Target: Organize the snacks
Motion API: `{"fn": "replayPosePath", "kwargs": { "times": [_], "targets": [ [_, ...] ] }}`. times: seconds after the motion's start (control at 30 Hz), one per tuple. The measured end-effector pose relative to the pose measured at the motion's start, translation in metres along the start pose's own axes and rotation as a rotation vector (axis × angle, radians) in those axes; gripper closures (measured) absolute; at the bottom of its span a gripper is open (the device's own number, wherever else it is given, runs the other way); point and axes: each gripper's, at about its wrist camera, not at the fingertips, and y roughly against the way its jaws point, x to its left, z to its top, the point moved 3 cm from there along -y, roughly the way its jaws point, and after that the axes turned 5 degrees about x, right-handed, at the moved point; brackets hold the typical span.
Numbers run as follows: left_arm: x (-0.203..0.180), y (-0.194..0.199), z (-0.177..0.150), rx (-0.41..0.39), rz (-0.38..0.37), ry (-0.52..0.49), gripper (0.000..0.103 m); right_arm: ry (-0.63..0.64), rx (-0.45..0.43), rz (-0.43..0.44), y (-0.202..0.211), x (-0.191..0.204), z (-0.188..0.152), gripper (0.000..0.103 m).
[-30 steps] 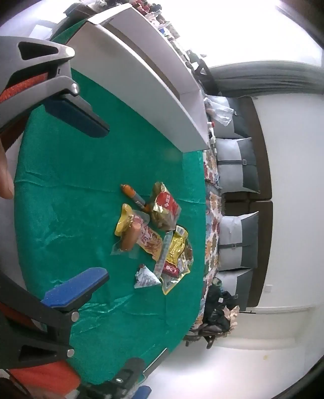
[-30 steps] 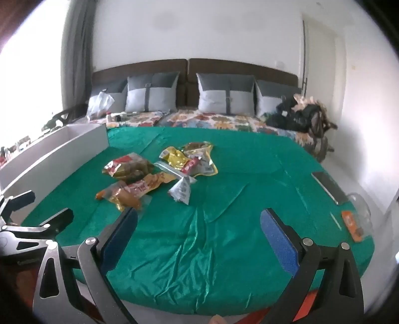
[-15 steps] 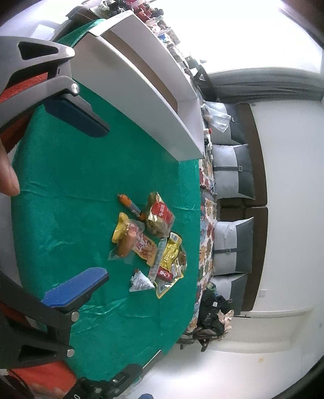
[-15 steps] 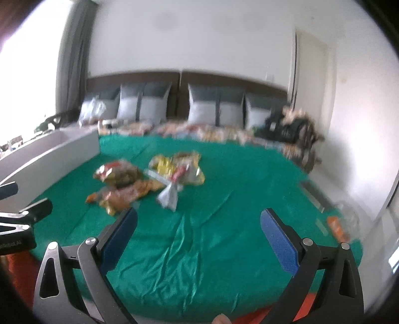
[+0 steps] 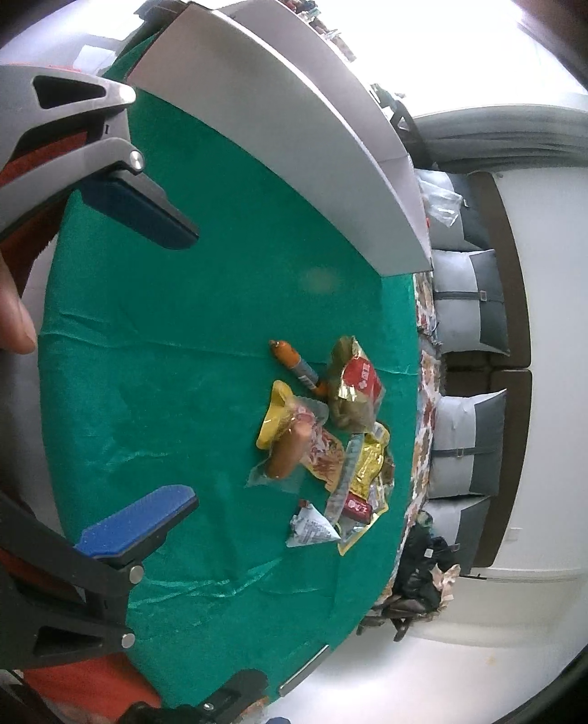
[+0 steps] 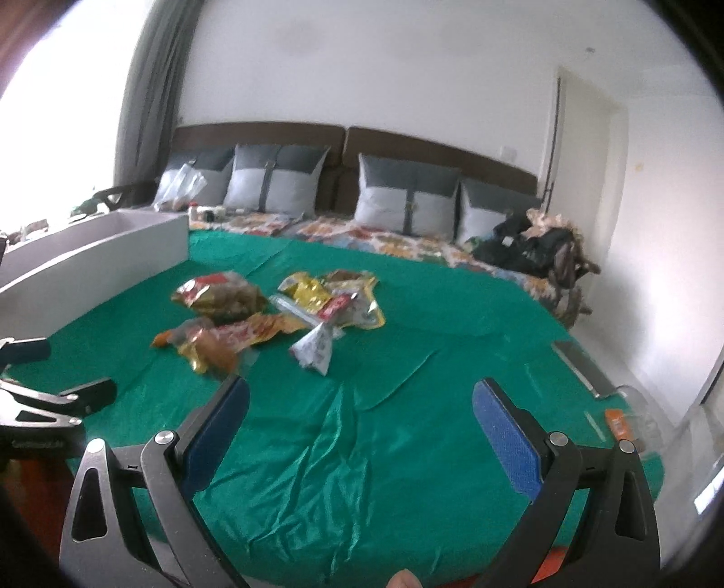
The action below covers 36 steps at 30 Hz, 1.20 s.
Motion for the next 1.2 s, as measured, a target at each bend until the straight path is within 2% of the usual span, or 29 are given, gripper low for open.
{"fn": "replayPosePath", "kwargs": {
  "times": [0.43,1.2],
  "targets": [
    [-0.005,-0.011,-0.003,-0.004,0.015,-0.013,0.0,-0.002,0.024,0.021,-0.017,-0.001,-0.007,0.003],
    [-0.001,-0.02,-0.006,0.036,0.021,-0.008,0.0,0.007,0.062,0.05,-0.022,-0.003,-0.015,0.003]
  ]
}}
